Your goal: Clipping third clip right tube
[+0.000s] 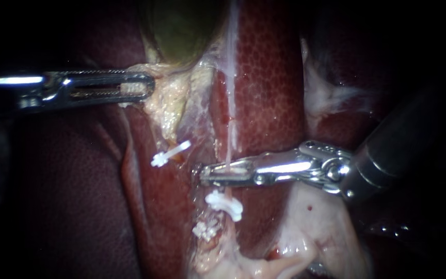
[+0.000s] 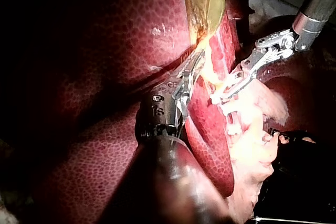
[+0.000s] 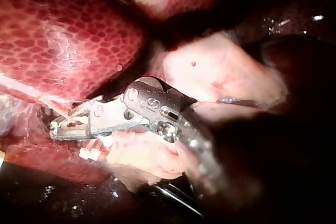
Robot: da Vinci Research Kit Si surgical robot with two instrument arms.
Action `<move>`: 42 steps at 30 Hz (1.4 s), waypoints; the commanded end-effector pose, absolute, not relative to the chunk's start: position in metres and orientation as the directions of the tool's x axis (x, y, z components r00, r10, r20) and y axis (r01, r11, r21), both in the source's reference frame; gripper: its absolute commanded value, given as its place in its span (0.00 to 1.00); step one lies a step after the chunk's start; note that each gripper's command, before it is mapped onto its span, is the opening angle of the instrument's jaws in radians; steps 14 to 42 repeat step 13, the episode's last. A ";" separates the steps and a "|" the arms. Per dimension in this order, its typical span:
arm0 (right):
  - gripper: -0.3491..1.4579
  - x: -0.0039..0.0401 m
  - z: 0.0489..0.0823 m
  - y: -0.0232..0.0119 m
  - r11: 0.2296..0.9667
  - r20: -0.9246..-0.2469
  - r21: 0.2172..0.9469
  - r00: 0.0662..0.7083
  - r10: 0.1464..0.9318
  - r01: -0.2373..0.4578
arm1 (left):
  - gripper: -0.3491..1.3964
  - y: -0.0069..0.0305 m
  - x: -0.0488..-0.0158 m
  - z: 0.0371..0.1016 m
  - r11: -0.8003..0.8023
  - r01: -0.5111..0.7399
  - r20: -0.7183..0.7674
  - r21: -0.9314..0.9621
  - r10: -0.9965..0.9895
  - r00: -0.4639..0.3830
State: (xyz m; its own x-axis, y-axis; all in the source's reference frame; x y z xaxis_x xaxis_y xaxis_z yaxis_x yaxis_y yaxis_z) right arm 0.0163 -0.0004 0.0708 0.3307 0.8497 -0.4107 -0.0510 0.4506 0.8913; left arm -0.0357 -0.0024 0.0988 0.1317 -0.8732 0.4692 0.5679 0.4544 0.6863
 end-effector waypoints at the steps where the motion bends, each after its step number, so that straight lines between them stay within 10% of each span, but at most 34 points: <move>1: 0.00 0.0162 0.0708 -0.0004 0.452 -0.411 0.891 0.331 0.849 -0.053 | 0.00 -0.0024 -0.0357 0.0988 0.455 0.567 0.469 0.687 -0.873 0.132; 42: 0.00 0.0160 0.0709 -0.0004 0.452 -0.412 0.891 0.333 0.848 -0.049 | 0.00 -0.0024 -0.0357 0.0988 0.455 0.567 0.469 0.687 -0.873 0.132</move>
